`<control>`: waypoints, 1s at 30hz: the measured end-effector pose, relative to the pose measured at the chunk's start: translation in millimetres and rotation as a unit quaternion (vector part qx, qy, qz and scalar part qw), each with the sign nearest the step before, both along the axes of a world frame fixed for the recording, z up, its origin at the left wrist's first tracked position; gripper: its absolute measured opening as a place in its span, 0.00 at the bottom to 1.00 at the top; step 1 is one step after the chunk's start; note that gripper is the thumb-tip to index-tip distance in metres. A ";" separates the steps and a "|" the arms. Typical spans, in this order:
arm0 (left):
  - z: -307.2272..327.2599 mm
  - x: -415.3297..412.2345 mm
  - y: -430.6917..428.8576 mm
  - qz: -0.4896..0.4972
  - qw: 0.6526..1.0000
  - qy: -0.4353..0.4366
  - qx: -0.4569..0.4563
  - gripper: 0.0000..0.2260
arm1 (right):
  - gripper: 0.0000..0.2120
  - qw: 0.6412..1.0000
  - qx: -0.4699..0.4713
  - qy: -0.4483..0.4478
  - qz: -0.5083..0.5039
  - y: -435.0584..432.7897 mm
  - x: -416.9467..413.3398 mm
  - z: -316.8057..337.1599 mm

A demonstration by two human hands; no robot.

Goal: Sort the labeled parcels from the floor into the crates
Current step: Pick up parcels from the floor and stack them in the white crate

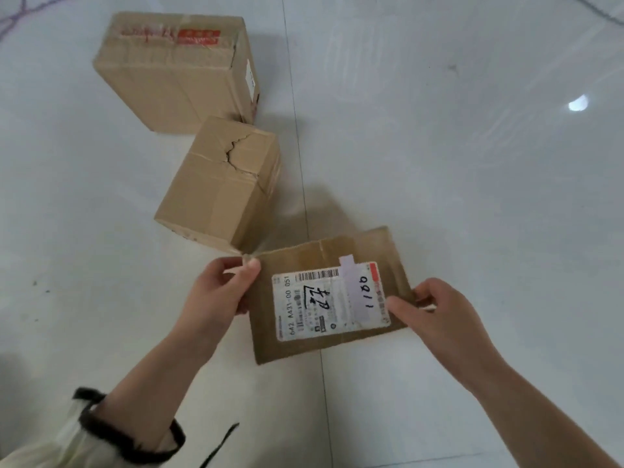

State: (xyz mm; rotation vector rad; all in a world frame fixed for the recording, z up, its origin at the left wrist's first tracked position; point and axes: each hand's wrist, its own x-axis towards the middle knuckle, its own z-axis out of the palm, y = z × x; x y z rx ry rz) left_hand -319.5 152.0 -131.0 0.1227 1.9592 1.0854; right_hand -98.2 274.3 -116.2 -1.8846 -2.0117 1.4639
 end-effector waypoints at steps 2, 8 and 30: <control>0.8 1.0 4.0 -0.026 0.999 0.035 0.002 0.11 | 0.15 0.998 -0.054 -0.038 0.013 -15.2 11.4 3.1; 20.0 10.5 -35.5 -0.150 0.976 0.080 -0.136 0.21 | 0.23 0.994 0.010 -0.103 0.033 1.7 20.2 4.8; 15.8 33.0 -12.8 -0.138 0.987 -0.072 -0.050 0.06 | 0.10 0.985 -0.135 0.070 0.087 -20.2 6.6 -9.7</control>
